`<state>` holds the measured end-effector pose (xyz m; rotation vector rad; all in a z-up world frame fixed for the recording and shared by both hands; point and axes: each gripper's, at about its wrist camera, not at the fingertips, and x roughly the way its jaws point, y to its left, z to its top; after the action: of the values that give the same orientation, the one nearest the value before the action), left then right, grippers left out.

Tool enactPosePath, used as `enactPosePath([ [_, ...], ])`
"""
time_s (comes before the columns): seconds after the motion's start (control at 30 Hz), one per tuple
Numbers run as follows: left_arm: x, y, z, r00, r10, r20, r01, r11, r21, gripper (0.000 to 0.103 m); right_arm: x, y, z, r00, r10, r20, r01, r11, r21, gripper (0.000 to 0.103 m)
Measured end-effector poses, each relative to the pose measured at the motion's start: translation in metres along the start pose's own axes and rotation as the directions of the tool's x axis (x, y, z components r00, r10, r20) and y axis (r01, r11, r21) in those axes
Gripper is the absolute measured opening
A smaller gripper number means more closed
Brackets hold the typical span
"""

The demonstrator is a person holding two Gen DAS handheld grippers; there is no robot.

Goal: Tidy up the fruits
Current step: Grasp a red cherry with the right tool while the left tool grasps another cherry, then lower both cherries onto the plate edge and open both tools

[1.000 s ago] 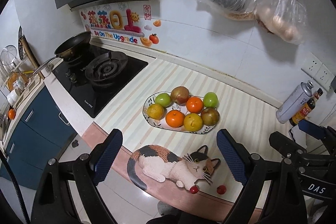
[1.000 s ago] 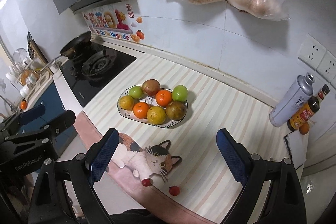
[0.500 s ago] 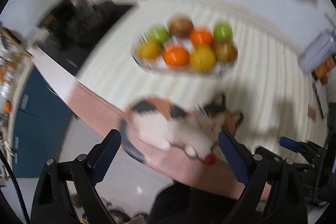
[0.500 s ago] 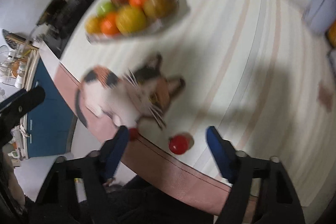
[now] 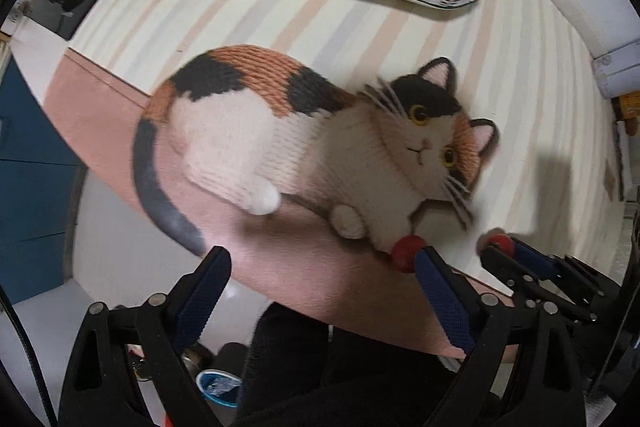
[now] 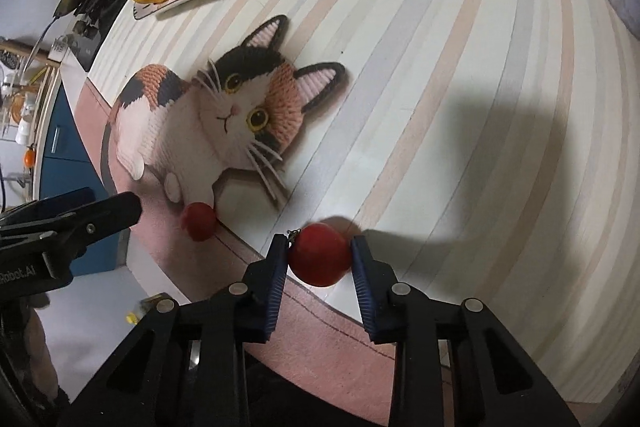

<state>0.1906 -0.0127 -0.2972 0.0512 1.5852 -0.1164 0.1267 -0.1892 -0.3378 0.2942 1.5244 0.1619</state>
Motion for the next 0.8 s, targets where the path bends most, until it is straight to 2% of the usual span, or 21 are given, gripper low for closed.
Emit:
enactPosePath([
  [0.17, 0.009, -0.019, -0.005, 0.997, -0.074, -0.025, 0.075, 0.996, 0.048, 0.086, -0.011, -0.01, 0.008, 1.0, 0.005, 0.02, -0.005, 1.0, 0.029, 0.034],
  [0.23, 0.018, -0.027, -0.007, 0.995, -0.089, -0.047, 0.092, 0.994, 0.063, 0.067, -0.017, -0.012, 0.01, 0.999, -0.001, 0.032, 0.0, 0.999, 0.034, 0.034],
  [0.37, 0.036, -0.043, -0.01, 0.99, -0.108, -0.091, 0.117, 0.989, 0.094, 0.049, -0.029, -0.016, 0.015, 0.999, -0.008, 0.053, 0.006, 0.999, 0.04, 0.034],
  [0.43, 0.042, -0.05, -0.01, 0.99, -0.102, -0.1, 0.112, 0.987, 0.111, 0.028, -0.032, -0.017, 0.017, 0.998, -0.009, 0.059, 0.007, 0.999, 0.041, 0.034],
  [0.47, 0.046, -0.053, -0.011, 0.99, -0.098, -0.105, 0.111, 0.986, 0.121, 0.025, -0.034, -0.018, 0.018, 0.998, -0.006, 0.061, 0.003, 0.999, 0.044, 0.034],
  [0.67, 0.038, -0.051, -0.008, 0.991, -0.113, -0.075, 0.121, 0.987, 0.11, 0.023, -0.05, -0.017, 0.028, 0.994, 0.029, 0.102, -0.033, 0.998, 0.046, 0.034],
  [0.8, 0.012, -0.03, 0.016, 0.987, -0.157, -0.02, 0.158, 0.986, 0.049, 0.023, -0.061, -0.01, 0.048, 0.987, 0.073, 0.146, -0.08, 0.996, 0.047, 0.034],
])
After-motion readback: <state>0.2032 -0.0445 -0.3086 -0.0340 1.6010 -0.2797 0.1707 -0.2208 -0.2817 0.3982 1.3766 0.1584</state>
